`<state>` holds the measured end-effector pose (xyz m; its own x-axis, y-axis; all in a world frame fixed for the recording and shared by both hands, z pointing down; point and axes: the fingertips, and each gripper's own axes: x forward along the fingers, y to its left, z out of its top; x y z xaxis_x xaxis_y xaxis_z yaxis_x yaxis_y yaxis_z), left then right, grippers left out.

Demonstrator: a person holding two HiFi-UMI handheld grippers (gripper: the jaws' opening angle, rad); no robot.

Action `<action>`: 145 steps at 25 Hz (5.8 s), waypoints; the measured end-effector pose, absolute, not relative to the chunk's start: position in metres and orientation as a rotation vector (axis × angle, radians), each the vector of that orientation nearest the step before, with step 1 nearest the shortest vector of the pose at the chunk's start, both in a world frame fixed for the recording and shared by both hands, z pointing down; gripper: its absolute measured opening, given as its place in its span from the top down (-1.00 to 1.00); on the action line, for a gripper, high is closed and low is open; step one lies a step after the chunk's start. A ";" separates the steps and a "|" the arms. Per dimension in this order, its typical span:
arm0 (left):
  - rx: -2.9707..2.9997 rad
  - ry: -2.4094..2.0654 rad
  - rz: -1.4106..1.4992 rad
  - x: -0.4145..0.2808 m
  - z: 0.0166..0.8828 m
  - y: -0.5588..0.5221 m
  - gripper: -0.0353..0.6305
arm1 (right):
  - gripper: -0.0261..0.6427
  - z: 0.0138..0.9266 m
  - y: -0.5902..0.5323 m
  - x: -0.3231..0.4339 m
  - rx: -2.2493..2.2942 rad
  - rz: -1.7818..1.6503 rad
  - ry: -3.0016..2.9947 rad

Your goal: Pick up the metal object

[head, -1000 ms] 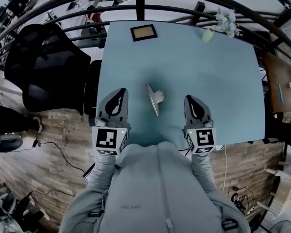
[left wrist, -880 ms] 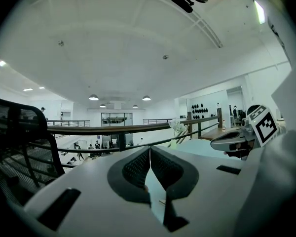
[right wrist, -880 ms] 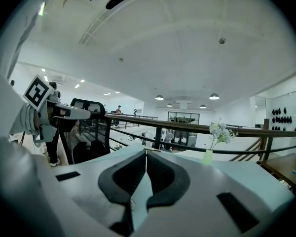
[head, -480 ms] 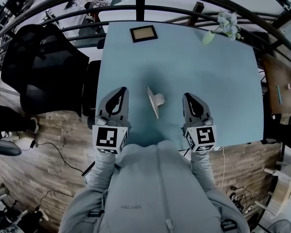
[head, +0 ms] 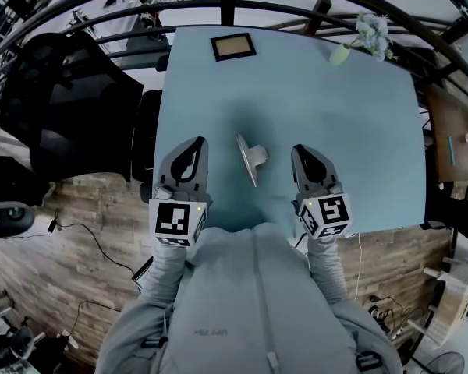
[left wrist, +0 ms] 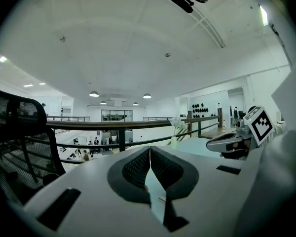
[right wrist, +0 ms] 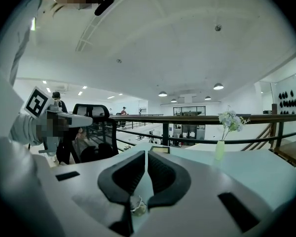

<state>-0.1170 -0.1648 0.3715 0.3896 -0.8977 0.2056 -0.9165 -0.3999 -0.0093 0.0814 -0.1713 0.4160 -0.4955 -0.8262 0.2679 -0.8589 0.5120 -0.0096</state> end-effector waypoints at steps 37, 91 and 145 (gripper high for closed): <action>2.466 -1.569 0.324 -0.112 0.416 -0.195 0.81 | 0.24 0.555 -0.196 0.033 1.087 0.620 -2.450; 2.450 -1.540 0.355 -0.122 0.427 -0.205 0.81 | 0.62 0.613 -0.185 0.007 0.993 0.676 -2.360; 2.568 -1.607 0.293 -0.066 0.388 -0.101 0.81 | 0.65 0.394 -0.103 0.108 1.341 -0.023 -2.637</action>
<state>-0.0664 -0.1010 0.3882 0.4253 -0.8794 0.2140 -0.8983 -0.4390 -0.0188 0.1078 -0.1031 0.3937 -0.5759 -0.8026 0.1556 -0.7997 0.5925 0.0966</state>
